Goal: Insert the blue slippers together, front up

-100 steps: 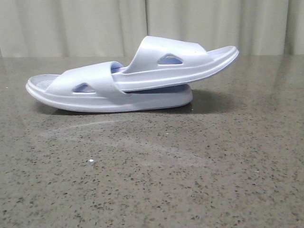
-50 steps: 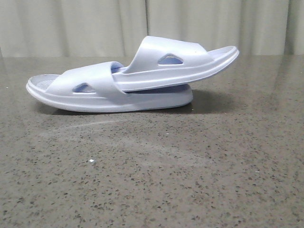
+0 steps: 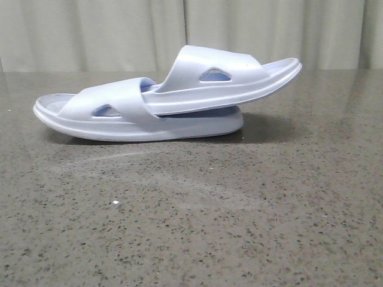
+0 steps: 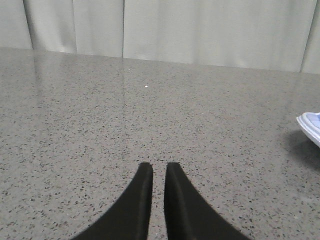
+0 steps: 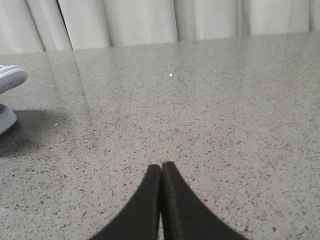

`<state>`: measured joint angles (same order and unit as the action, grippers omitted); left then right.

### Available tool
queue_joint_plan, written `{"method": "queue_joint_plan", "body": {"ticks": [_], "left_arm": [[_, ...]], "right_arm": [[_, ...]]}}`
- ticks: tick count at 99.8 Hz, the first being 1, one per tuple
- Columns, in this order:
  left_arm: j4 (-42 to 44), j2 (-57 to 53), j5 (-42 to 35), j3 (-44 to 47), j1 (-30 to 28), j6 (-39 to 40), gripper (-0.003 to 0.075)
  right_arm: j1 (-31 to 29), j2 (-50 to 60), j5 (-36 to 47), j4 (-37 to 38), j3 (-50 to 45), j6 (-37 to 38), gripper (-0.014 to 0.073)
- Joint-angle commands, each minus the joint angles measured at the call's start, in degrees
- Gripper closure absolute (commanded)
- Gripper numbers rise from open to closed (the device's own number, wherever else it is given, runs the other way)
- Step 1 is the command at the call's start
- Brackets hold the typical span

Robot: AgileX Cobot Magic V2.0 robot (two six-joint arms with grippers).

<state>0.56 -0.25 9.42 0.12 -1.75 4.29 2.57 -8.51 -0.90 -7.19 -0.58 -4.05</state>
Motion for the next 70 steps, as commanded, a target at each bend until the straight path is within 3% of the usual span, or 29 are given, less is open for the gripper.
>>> {"method": "queue_joint_plan", "body": {"ticks": [1, 29, 70], "left_arm": [[-0.6, -1.7, -4.2, 0.5, -0.1, 0.0, 0.0705], [-0.6, -1.7, -4.4, 0.5, -0.1, 0.0, 0.0705], [-0.6, -1.7, -4.5, 0.5, -0.1, 0.0, 0.0705]], "right_arm": [[0.0, 4.2, 5.4, 2.2, -1.2, 0.0, 0.0673], [-0.2, 10.3, -4.4, 4.6, -1.2, 0.0, 0.0673], [-0.2, 10.3, -6.3, 4.8, -1.2, 0.0, 0.0673]]}}
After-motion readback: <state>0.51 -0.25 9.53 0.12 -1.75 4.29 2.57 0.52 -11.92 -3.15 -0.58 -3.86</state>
